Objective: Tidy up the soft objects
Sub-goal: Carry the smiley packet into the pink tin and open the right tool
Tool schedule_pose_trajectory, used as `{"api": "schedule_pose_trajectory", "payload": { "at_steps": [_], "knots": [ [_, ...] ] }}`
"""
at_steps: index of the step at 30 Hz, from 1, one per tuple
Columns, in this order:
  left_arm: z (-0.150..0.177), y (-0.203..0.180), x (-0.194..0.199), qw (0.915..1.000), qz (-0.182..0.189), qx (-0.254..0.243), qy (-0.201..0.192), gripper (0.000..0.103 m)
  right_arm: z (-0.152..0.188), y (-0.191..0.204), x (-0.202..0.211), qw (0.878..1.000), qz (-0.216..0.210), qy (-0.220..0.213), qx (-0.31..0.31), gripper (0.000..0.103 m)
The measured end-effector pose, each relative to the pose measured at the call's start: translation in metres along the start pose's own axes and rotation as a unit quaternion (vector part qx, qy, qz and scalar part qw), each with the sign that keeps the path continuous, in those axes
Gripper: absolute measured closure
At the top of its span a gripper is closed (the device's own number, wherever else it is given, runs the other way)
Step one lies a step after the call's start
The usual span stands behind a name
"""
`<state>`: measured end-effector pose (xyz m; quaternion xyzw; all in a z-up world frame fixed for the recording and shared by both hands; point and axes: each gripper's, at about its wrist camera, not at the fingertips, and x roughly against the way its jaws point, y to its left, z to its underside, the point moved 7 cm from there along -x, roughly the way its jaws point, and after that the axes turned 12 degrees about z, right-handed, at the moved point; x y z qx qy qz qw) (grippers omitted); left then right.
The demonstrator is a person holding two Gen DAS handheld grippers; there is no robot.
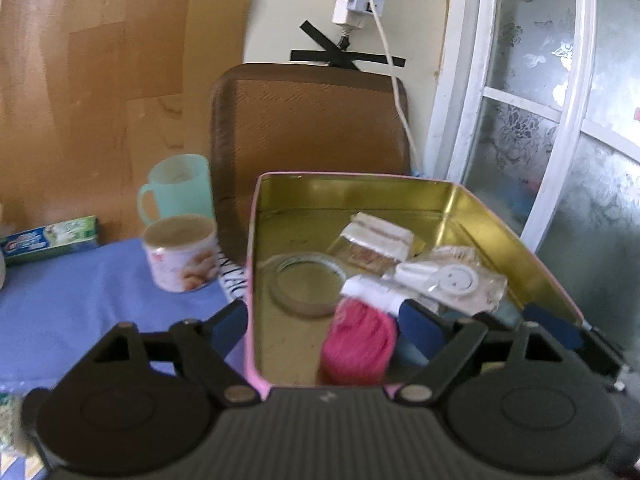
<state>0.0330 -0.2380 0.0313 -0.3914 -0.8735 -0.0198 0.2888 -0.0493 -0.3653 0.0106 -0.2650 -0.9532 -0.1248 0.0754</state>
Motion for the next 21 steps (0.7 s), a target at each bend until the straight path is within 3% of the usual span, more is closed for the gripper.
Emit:
{"api": "schedule_pose_trajectory", "payload": {
  "at_steps": [8,21],
  "knots": [
    [0.019,0.022,0.027,0.9996,-0.026,0.004,0.000,0.016,-0.001,0.017,0.014,0.999,-0.023,0.015,-0.020,0.030],
    [0.044,0.076,0.068,0.9965,-0.078,0.016,-0.023,0.013,-0.001,0.079,0.031,0.998,-0.053,0.001,0.027,0.030]
  ]
}}
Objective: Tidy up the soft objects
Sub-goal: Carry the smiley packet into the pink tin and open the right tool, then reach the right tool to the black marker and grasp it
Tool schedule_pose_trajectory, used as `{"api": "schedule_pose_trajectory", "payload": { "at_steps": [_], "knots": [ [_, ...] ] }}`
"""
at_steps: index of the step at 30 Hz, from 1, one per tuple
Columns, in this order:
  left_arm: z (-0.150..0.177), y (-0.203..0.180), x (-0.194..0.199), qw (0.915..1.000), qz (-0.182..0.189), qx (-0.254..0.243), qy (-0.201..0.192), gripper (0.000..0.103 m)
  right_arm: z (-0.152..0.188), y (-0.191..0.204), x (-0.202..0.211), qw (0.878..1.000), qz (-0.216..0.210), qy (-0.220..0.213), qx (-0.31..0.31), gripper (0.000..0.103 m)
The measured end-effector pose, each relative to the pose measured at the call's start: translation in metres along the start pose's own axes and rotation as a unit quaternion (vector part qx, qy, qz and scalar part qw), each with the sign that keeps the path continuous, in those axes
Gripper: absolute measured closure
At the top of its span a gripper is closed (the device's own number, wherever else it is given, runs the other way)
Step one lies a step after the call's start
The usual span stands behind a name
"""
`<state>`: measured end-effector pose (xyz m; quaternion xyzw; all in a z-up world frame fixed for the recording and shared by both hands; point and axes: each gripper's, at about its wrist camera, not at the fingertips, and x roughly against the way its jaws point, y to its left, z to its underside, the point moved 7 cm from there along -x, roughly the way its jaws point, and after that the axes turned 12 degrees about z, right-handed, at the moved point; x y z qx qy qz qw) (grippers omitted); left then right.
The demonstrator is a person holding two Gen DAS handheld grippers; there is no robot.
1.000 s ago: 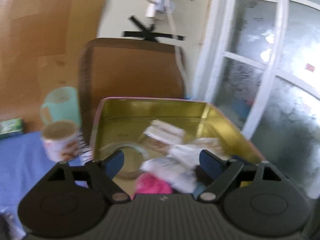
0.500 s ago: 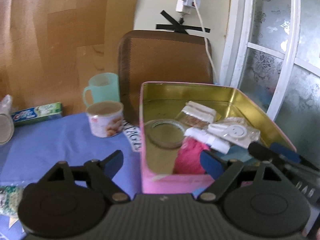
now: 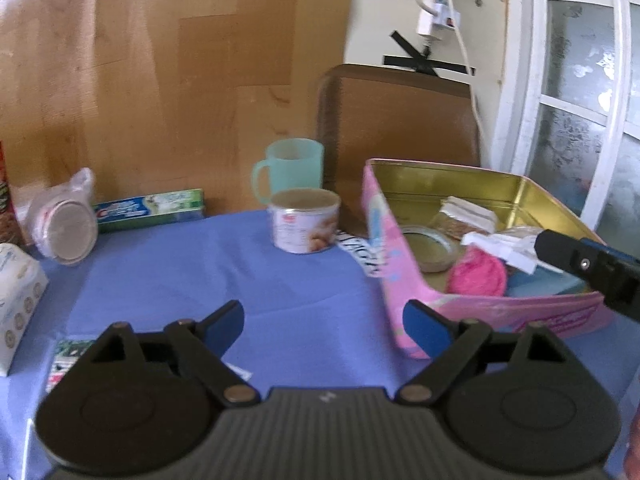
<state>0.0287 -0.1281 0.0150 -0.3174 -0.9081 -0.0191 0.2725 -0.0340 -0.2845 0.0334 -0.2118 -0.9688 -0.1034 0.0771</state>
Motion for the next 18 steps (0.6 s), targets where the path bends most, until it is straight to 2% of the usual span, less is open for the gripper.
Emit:
{"api": "schedule_pose_trajectory", "payload": {
  "at_steps": [7,13,16,18],
  "knots": [
    [0.011,0.031,0.007,0.9998,-0.014,0.012,-0.005,0.012,0.006,0.030,0.004,0.999,-0.012,0.001,0.033,0.030],
    [0.023,0.063,0.024,0.9988,-0.037,0.024,-0.020,0.011,0.014,0.066,0.006,0.996,-0.039,0.002,0.081,0.030],
    [0.033,0.094,0.043,0.9962,-0.064,0.043,-0.042,0.008,0.026,0.088,0.003,0.991,-0.068,0.018,0.110,0.030],
    [0.043,0.124,0.056,0.9915,-0.094,0.072,-0.054,0.008,0.036,0.104,-0.001,0.986,-0.093,0.036,0.133,0.030]
  ]
}}
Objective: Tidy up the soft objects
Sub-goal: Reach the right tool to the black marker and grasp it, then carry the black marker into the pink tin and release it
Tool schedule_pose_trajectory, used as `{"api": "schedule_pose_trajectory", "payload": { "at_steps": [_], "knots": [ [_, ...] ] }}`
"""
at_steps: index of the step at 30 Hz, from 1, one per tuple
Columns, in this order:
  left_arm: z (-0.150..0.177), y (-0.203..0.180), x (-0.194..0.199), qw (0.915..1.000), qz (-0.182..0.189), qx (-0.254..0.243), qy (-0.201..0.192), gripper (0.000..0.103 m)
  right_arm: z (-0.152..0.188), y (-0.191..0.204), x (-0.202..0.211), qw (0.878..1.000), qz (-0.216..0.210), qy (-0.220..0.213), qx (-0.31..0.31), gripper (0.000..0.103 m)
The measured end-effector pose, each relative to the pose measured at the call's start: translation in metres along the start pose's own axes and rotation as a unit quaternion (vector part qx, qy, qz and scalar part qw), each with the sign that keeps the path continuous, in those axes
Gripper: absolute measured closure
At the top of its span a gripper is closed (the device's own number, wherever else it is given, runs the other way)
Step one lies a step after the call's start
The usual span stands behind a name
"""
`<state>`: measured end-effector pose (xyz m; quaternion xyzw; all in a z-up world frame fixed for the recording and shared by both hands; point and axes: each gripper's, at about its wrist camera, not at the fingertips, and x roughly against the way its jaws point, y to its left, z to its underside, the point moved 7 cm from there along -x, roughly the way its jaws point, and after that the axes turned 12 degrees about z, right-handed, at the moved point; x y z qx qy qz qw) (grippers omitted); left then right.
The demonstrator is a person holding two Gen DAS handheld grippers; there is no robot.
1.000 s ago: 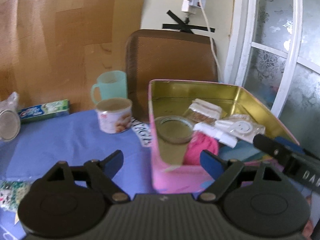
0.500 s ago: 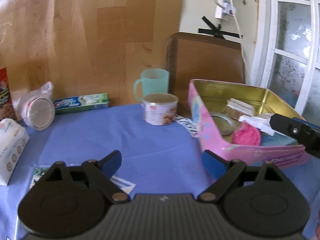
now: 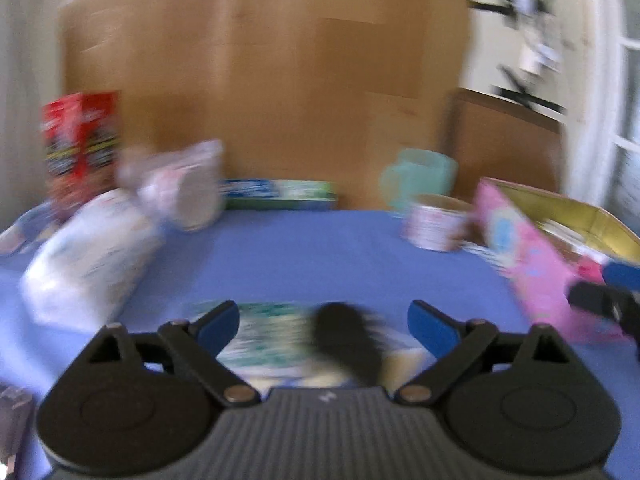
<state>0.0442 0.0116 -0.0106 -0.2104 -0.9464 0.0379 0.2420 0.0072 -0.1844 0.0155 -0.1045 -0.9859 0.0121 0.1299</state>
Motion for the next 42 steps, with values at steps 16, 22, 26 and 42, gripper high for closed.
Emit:
{"api": "schedule_pose_trajectory", "payload": {
  "at_steps": [16,22,26,42],
  "knots": [
    [0.018,0.075,0.013,0.9917,-0.050,0.111,-0.042,0.013,0.031,0.115,-0.076,0.975,-0.148,0.129,0.104,0.053],
    [0.017,0.074,0.010,0.9932,-0.030,0.105,-0.043,0.014,0.036,0.090,-0.057,0.976,-0.151,0.140,0.078,0.063],
    [0.019,0.059,0.011,0.9944,0.013,0.102,-0.025,0.018,0.045,0.055,-0.031,0.975,-0.160,0.156,0.016,0.063],
    [0.017,-0.097,-0.034,0.9588,0.223,0.115,0.133,0.062,0.046,-0.008,0.008,0.970,-0.187,0.117,-0.101,0.063]
  ]
}}
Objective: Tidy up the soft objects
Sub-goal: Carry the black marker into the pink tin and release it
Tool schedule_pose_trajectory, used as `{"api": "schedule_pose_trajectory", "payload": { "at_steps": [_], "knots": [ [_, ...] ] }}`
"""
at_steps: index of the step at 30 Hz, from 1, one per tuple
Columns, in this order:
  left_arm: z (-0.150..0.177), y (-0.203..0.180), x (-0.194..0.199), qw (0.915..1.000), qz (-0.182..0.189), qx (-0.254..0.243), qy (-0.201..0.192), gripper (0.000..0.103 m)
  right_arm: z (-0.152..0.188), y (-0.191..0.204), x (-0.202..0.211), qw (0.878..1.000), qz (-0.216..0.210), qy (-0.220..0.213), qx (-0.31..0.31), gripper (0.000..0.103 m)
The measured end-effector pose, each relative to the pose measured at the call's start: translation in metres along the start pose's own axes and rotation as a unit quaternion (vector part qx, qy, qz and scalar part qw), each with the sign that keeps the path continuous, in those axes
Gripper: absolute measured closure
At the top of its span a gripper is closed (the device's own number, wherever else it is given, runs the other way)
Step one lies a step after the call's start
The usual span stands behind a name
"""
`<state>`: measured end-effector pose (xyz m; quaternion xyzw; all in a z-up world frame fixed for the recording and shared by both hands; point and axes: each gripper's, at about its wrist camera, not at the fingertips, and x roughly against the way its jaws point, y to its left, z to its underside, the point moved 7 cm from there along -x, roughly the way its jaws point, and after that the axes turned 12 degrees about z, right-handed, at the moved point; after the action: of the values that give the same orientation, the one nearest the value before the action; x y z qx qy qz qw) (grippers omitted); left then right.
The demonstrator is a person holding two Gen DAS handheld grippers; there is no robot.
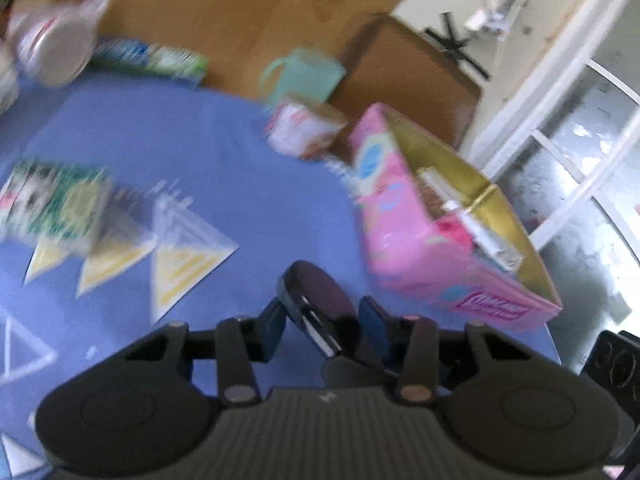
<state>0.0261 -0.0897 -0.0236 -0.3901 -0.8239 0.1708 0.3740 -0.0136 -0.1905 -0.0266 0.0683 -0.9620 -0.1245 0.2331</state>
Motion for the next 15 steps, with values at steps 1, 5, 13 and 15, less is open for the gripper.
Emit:
{"api": "schedule_pose_trajectory", "payload": {
  "at_steps": [1,5,13,15],
  "knots": [
    [-0.005,-0.010,-0.002,0.9999,0.004,-0.012,-0.002,0.062,-0.006,-0.003,0.007,1.000,0.009,-0.021,0.005,0.063],
    [-0.033,-0.059,-0.026,0.9976,0.030,-0.062,-0.004,0.062,-0.033,-0.022,0.028,0.994,0.056,-0.092,0.014,0.063],
    [-0.076,-0.122,-0.087,0.9873,-0.011,-0.155,-0.032,0.024,-0.086,-0.115,0.031,0.966,0.210,-0.149,-0.023,0.062],
    [-0.072,-0.115,-0.088,0.9890,-0.024,-0.142,-0.032,0.024,-0.093,-0.141,0.019,0.958,0.251,-0.133,-0.033,0.056]
  ]
}}
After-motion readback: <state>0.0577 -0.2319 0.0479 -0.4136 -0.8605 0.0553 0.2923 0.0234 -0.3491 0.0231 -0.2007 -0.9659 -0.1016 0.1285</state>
